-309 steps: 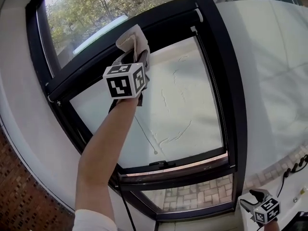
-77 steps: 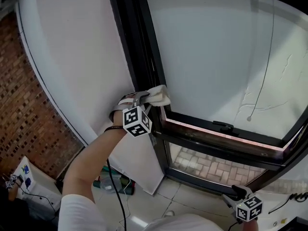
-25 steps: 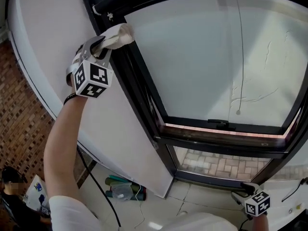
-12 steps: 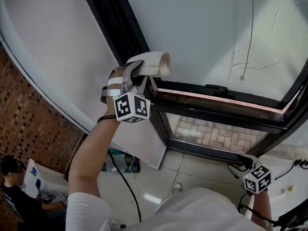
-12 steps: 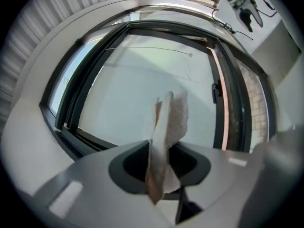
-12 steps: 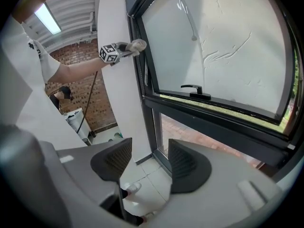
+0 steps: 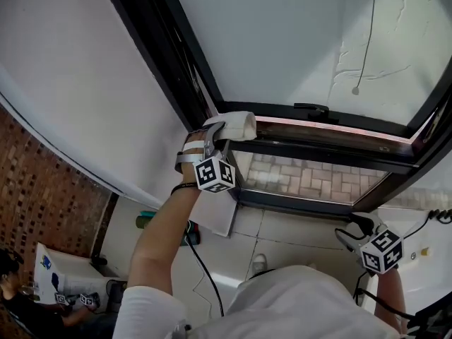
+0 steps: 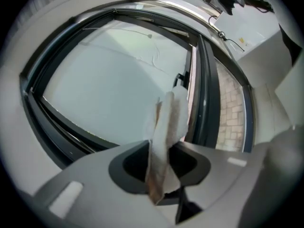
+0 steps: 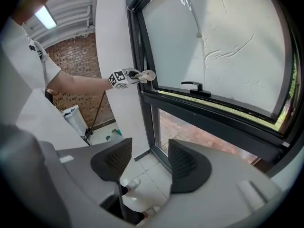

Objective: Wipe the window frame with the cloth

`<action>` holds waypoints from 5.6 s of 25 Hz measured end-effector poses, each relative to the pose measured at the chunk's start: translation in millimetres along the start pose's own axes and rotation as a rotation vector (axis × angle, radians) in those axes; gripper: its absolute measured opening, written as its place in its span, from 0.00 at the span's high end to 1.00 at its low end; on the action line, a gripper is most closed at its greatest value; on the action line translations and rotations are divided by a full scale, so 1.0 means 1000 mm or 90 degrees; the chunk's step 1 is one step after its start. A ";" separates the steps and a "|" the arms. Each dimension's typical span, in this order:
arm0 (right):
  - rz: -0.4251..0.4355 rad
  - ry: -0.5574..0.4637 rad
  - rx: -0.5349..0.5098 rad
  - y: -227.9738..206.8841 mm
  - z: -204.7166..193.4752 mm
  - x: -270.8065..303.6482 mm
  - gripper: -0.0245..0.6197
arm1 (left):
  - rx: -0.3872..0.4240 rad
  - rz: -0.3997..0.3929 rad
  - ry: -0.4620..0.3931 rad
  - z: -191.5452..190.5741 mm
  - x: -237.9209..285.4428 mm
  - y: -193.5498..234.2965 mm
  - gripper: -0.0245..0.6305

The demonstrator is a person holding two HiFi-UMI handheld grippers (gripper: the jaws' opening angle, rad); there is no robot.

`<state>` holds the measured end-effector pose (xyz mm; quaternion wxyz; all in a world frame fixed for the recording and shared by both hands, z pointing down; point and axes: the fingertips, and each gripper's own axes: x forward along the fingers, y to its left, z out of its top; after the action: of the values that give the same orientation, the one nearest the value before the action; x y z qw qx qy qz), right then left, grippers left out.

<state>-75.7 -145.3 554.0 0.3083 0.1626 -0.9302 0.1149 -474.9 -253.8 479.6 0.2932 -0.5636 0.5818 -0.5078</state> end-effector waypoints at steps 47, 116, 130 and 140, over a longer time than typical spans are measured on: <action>-0.067 -0.037 0.096 -0.041 -0.043 -0.039 0.59 | -0.165 -0.381 -0.216 0.216 -0.018 -0.135 0.78; -0.174 -0.095 0.158 -0.176 -0.152 -0.183 0.59 | 0.096 -0.074 -0.369 0.689 -0.024 0.225 0.78; -0.202 -0.109 0.192 -0.186 -0.166 -0.197 0.59 | -0.029 0.003 -0.391 0.755 -0.039 0.326 0.78; -0.190 -0.106 0.178 -0.178 -0.158 -0.181 0.59 | -0.074 -0.020 -0.482 0.747 -0.077 0.315 0.78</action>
<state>212.2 -217.3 587.2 0.2187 0.3486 -0.8930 0.1822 109.2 -422.1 -61.8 0.4469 -0.7360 0.4514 -0.2343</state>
